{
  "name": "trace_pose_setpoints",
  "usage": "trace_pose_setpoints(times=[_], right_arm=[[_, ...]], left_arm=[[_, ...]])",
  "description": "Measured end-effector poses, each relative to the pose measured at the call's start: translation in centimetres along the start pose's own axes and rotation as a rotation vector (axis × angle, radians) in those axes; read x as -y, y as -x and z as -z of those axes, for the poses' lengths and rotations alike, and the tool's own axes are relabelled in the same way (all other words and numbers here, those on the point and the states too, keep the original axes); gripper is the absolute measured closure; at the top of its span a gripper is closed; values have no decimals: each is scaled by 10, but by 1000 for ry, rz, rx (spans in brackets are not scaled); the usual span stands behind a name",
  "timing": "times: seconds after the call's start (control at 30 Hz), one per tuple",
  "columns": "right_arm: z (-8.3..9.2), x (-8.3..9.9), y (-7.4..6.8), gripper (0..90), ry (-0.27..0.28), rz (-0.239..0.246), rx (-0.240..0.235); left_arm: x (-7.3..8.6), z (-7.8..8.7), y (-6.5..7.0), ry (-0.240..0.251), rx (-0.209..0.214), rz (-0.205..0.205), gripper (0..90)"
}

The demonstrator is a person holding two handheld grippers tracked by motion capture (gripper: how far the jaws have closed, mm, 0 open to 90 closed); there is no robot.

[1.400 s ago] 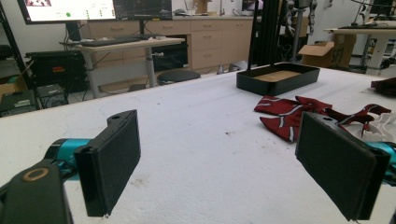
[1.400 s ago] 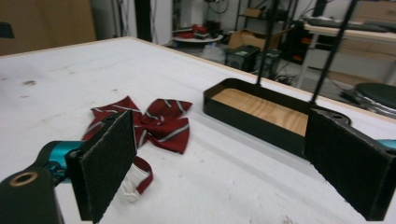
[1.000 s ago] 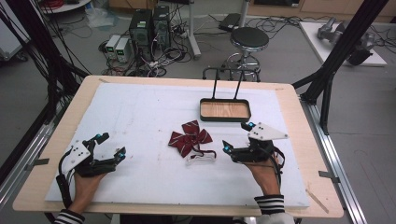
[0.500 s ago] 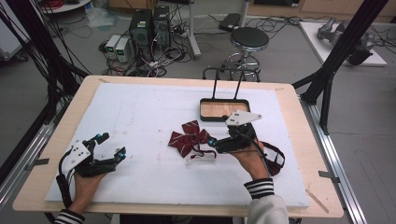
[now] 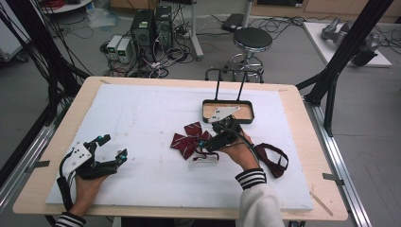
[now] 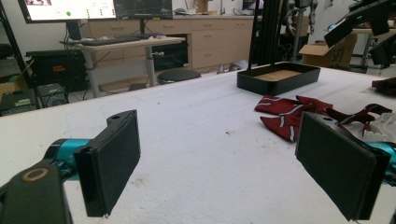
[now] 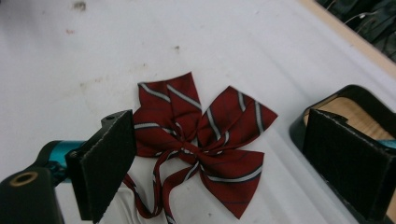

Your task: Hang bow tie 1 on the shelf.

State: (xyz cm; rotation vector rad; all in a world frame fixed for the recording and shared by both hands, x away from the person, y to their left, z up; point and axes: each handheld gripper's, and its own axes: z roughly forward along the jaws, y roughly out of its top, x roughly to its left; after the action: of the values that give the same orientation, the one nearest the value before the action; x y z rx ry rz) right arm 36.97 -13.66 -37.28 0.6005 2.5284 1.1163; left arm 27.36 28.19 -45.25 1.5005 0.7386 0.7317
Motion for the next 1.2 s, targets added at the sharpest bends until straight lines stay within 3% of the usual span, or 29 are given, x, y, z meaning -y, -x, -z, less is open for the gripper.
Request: trace_pose_setpoints(times=[0.17,0.33,0.5,1.2], right_arm=[[-14,-3,-1,90,-70,51,0],[-26,-3,2,165,-115,56,-32],[-35,-2,3,164,-148,44,-49],[-56,5,7,272,-292,79,-54]], left_arm=[[0,0,0,-1,1,0,144],[0,0,0,1,1,1,145],[0,0,0,1,1,1,144],[0,0,0,0,2,0,145]])
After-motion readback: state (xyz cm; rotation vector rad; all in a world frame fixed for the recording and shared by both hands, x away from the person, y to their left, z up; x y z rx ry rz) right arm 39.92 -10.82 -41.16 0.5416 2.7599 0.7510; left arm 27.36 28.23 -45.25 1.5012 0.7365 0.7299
